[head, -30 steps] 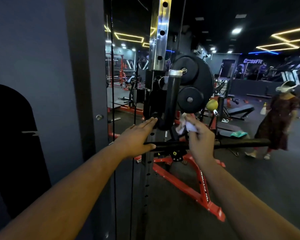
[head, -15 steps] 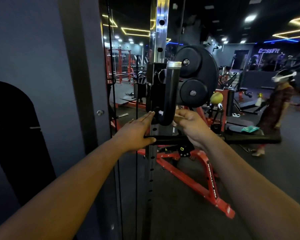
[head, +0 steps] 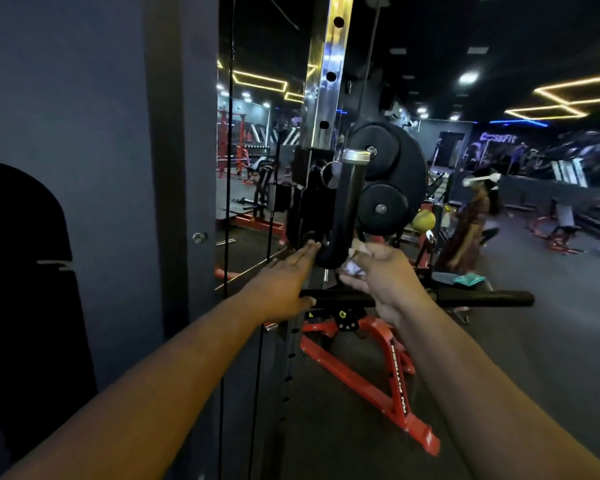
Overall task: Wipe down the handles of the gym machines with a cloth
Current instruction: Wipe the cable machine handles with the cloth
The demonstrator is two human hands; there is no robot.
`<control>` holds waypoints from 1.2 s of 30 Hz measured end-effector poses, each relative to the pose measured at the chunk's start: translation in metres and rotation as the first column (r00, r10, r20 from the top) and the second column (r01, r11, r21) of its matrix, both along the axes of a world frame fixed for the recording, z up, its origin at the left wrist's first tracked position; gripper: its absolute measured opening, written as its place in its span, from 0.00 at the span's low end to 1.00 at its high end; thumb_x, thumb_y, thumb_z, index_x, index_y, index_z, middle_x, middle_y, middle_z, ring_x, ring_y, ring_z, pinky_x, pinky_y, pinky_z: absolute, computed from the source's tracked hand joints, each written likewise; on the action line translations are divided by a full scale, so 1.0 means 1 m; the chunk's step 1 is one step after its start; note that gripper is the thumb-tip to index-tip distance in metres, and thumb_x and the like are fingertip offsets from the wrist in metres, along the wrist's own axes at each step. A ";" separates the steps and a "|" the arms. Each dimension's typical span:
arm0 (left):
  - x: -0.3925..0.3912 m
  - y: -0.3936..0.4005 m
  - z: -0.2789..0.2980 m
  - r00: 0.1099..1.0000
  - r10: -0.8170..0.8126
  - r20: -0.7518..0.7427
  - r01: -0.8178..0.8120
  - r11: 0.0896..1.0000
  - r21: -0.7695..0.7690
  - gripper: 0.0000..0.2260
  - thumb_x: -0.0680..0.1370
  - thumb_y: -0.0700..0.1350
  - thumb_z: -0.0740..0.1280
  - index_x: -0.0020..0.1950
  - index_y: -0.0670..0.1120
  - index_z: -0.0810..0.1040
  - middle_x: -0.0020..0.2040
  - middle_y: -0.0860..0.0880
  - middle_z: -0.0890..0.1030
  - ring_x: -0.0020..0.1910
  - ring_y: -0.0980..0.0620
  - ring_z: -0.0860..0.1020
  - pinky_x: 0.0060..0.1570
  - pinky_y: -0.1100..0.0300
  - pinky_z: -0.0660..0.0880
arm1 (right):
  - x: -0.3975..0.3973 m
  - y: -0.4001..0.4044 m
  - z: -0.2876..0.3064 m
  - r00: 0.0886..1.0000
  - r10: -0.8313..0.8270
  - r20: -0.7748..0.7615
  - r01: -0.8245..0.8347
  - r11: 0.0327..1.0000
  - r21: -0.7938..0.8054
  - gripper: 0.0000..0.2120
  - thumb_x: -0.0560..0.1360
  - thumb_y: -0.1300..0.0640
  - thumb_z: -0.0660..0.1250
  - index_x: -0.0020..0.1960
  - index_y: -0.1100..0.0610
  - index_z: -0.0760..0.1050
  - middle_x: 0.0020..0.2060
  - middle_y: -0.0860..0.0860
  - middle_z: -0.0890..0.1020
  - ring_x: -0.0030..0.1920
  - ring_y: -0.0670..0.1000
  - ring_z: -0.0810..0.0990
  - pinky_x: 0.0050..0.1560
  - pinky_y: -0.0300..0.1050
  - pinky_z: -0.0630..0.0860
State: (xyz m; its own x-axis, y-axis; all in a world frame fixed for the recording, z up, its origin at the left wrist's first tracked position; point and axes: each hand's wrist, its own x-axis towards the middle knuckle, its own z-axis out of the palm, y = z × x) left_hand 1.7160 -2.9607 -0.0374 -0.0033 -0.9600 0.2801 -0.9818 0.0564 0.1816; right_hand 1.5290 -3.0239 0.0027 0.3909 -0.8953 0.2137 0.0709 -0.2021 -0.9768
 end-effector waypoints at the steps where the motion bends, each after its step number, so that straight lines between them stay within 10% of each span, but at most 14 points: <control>1: -0.001 0.000 -0.001 1.000 -0.006 -0.007 0.006 1.000 -0.004 0.47 0.80 0.54 0.70 0.83 0.53 0.36 0.84 0.53 0.40 0.82 0.47 0.56 0.80 0.44 0.53 | -0.003 0.004 0.005 0.998 -0.045 0.048 0.047 0.998 -0.036 0.11 0.83 0.65 0.62 0.60 0.67 0.80 0.47 0.60 0.86 0.49 0.57 0.85 0.58 0.58 0.82; 7: -0.001 -0.001 -0.002 0.999 -0.010 -0.031 0.009 1.000 -0.016 0.46 0.80 0.53 0.70 0.84 0.53 0.37 0.84 0.55 0.40 0.82 0.49 0.55 0.81 0.43 0.51 | 0.013 0.016 0.060 0.929 -0.093 0.357 0.221 0.916 -0.334 0.13 0.82 0.57 0.64 0.62 0.60 0.82 0.54 0.58 0.84 0.51 0.50 0.81 0.57 0.47 0.77; 11: 0.004 0.000 0.000 0.999 -0.030 -0.025 0.029 0.999 -0.032 0.46 0.80 0.54 0.70 0.84 0.55 0.38 0.84 0.54 0.42 0.83 0.50 0.52 0.81 0.44 0.52 | 0.025 0.024 0.038 0.899 -0.358 0.254 0.433 0.628 -0.647 0.16 0.82 0.61 0.66 0.70 0.58 0.77 0.63 0.44 0.79 0.60 0.29 0.75 0.65 0.30 0.71; 14: 0.008 -0.002 -0.002 0.997 -0.061 -0.041 0.059 0.997 -0.043 0.46 0.79 0.54 0.71 0.84 0.55 0.39 0.85 0.54 0.44 0.83 0.50 0.52 0.80 0.43 0.56 | 0.024 0.027 -0.014 0.873 -0.434 0.221 0.429 0.470 -0.772 0.22 0.80 0.68 0.66 0.73 0.60 0.74 0.67 0.48 0.78 0.66 0.36 0.76 0.68 0.35 0.72; 20: 0.018 -0.005 -0.004 0.992 -0.113 -0.057 0.110 0.993 -0.048 0.46 0.79 0.53 0.71 0.84 0.56 0.39 0.84 0.55 0.43 0.83 0.52 0.50 0.79 0.41 0.56 | -0.009 0.028 -0.062 0.885 -0.465 0.010 0.222 0.405 -0.887 0.31 0.75 0.74 0.68 0.75 0.56 0.70 0.60 0.46 0.80 0.58 0.45 0.81 0.61 0.39 0.77; 24: 0.026 -0.007 -0.006 0.996 -0.092 -0.014 0.092 0.996 -0.023 0.47 0.79 0.55 0.71 0.83 0.57 0.36 0.84 0.56 0.40 0.83 0.52 0.49 0.80 0.41 0.51 | -0.015 0.035 -0.012 0.889 -0.452 0.074 0.134 0.101 -0.986 0.28 0.73 0.75 0.64 0.71 0.61 0.75 0.68 0.56 0.78 0.68 0.55 0.77 0.70 0.53 0.73; 30: 0.038 -0.010 -0.005 0.998 -0.055 0.007 0.055 0.998 0.006 0.47 0.79 0.55 0.70 0.83 0.57 0.37 0.84 0.53 0.41 0.83 0.51 0.51 0.80 0.40 0.51 | 0.002 0.016 0.053 0.531 -0.846 -0.045 -0.337 -0.162 -0.928 0.22 0.75 0.66 0.66 0.68 0.61 0.76 0.74 0.59 0.72 0.78 0.62 0.64 0.77 0.70 0.52; 36: 0.044 -0.010 -0.006 0.997 -0.076 -0.001 0.076 0.997 -0.006 0.45 0.80 0.55 0.69 0.84 0.56 0.39 0.85 0.53 0.42 0.83 0.51 0.50 0.79 0.40 0.49 | 0.006 0.019 -0.004 0.470 -0.875 -0.115 -0.571 -0.202 -0.796 0.20 0.80 0.61 0.54 0.65 0.62 0.79 0.67 0.61 0.79 0.74 0.62 0.71 0.77 0.68 0.53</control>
